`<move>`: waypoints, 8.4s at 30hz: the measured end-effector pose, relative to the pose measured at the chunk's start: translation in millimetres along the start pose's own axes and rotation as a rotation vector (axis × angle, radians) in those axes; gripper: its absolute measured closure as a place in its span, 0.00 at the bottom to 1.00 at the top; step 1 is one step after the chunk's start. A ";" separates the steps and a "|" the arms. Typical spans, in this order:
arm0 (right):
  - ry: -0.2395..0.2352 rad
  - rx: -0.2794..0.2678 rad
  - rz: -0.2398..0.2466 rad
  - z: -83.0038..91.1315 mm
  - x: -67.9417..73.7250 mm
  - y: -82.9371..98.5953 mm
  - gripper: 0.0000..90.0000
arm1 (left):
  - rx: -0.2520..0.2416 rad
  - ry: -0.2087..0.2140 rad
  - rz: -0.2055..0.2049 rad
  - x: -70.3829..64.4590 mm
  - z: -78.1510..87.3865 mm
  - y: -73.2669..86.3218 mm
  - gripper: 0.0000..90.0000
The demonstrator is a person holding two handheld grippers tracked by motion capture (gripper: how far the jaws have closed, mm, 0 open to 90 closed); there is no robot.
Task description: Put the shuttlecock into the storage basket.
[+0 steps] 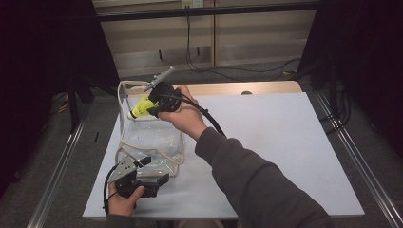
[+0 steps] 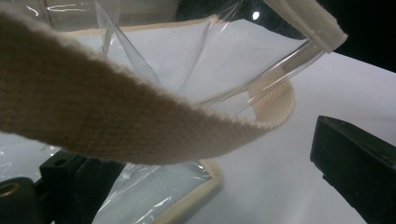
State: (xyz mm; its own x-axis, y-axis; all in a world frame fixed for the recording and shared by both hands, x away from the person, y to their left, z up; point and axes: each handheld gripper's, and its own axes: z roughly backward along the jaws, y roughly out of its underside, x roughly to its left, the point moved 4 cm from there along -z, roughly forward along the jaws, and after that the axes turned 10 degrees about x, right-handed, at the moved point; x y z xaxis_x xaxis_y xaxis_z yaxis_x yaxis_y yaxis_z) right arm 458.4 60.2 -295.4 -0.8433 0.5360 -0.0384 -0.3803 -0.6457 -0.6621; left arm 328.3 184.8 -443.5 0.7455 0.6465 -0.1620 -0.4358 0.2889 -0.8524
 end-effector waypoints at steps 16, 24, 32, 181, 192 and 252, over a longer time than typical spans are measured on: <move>-0.006 0.019 -0.002 -13.0 4.7 -4.1 0.88 | -0.006 -0.001 0.001 0.0 -0.1 0.0 0.04; -0.014 0.029 -0.008 -20.6 7.9 -5.7 0.88 | -0.006 0.002 0.002 -0.1 0.0 0.1 0.04; -0.025 0.030 -0.014 -26.9 11.1 -7.4 0.88 | 0.004 0.007 -0.003 0.3 0.7 0.3 0.04; -0.090 0.186 0.009 -103.3 39.0 14.7 0.87 | 0.007 0.000 -0.005 2.2 2.6 1.9 0.04; -0.126 0.212 0.013 -107.8 43.5 17.1 0.76 | 0.008 0.000 -0.005 2.0 2.7 2.0 0.04; -0.077 0.201 -0.056 -90.0 32.3 11.9 0.46 | 0.002 -0.002 -0.012 2.2 3.5 1.2 0.04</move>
State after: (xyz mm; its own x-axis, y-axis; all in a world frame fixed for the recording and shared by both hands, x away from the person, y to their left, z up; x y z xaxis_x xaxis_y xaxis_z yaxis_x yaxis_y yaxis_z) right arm 460.8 118.8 -371.9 -0.8424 0.5359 0.0566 -0.4889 -0.7158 -0.4985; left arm 327.6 189.0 -443.1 0.7500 0.6440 -0.1509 -0.4276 0.2980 -0.8534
